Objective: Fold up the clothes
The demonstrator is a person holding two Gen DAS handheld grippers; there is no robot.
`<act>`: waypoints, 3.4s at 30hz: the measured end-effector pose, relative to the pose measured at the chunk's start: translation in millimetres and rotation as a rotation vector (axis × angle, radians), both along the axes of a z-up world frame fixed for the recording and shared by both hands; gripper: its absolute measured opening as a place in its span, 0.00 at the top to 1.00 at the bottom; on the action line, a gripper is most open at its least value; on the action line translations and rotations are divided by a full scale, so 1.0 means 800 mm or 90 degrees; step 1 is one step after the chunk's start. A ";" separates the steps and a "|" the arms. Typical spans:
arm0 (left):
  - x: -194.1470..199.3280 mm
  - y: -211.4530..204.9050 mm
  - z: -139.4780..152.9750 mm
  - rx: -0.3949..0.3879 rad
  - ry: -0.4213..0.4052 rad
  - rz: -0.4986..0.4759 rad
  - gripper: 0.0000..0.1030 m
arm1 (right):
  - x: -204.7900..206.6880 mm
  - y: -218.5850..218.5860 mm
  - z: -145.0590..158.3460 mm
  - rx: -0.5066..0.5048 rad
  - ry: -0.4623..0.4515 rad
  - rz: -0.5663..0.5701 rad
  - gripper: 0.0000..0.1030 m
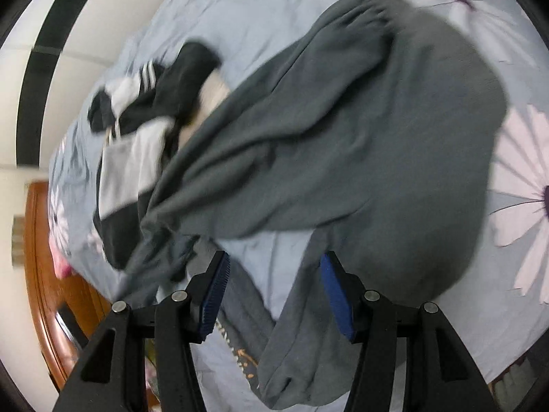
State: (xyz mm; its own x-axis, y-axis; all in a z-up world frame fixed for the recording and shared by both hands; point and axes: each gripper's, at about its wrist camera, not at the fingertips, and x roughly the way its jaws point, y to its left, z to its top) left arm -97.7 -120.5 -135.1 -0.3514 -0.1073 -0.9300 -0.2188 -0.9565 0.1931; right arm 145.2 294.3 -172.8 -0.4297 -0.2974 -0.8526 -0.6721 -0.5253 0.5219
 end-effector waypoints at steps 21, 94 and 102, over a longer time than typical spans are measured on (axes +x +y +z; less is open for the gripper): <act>0.086 0.140 -0.147 0.294 -0.257 0.058 0.54 | 0.066 0.092 0.005 0.093 -0.081 -0.099 0.45; 0.199 -0.206 -0.089 0.293 -0.112 0.403 0.69 | 0.097 0.135 0.038 0.225 -0.175 -0.053 0.87; 0.154 -0.186 -0.123 0.247 -0.157 0.265 0.66 | -0.041 -0.035 -0.025 0.193 -0.121 0.313 0.87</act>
